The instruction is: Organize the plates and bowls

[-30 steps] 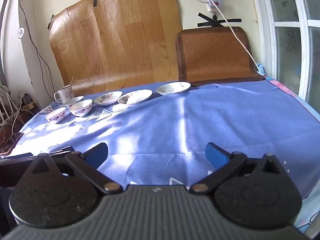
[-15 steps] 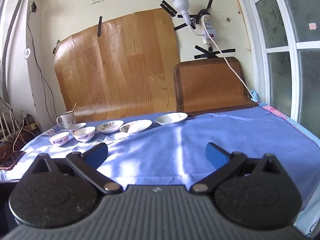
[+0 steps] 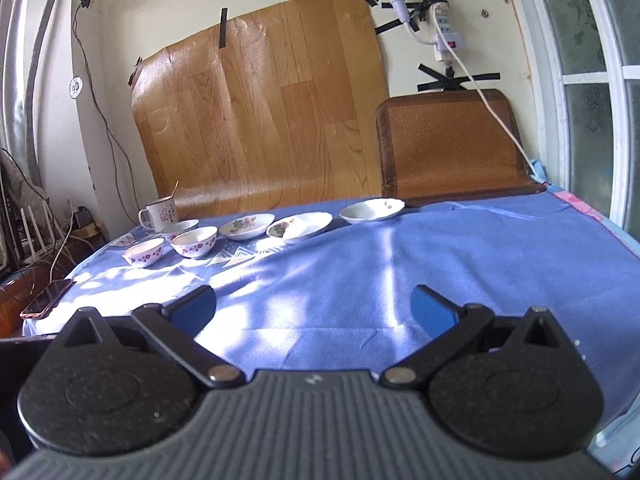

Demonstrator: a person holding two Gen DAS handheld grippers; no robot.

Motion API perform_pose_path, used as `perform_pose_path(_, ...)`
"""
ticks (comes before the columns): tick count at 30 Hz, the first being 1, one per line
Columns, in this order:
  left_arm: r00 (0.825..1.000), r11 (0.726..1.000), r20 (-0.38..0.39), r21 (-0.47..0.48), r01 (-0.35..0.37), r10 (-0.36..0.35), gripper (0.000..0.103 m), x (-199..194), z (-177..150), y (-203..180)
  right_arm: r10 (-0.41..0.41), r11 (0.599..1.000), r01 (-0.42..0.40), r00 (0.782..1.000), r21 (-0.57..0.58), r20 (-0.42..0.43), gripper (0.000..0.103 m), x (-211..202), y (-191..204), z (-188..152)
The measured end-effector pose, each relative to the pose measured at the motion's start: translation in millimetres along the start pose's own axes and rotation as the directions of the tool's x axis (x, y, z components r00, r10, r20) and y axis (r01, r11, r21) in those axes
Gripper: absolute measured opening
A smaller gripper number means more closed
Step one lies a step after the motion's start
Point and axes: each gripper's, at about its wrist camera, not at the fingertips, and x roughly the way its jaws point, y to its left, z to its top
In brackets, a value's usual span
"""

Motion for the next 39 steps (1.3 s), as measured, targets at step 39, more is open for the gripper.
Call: perform_pose_path(39, 0.994, 0.994, -0.013, -0.001, -0.106, 0.106, 0.103, 16, 0, 7, 0.064, 0.998, -0.062, 0.995, 0.033, -0.074, 0.103, 7, -6, 2)
